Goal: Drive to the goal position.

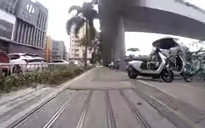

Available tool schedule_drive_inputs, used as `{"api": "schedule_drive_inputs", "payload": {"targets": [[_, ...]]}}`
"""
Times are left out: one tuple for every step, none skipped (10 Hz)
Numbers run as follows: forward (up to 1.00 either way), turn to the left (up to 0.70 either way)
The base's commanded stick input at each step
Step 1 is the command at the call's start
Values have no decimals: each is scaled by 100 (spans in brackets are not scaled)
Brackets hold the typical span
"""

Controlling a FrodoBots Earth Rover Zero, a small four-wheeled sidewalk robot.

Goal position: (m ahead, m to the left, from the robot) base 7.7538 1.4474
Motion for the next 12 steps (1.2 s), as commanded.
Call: {"api": "schedule_drive_inputs", "payload": {"targets": [[0,0],[0,0],[0,0],[0,0],[0,0],[4,0],[42,0],[45,0],[45,0],[45,0],[45,0],[45,0]]}}
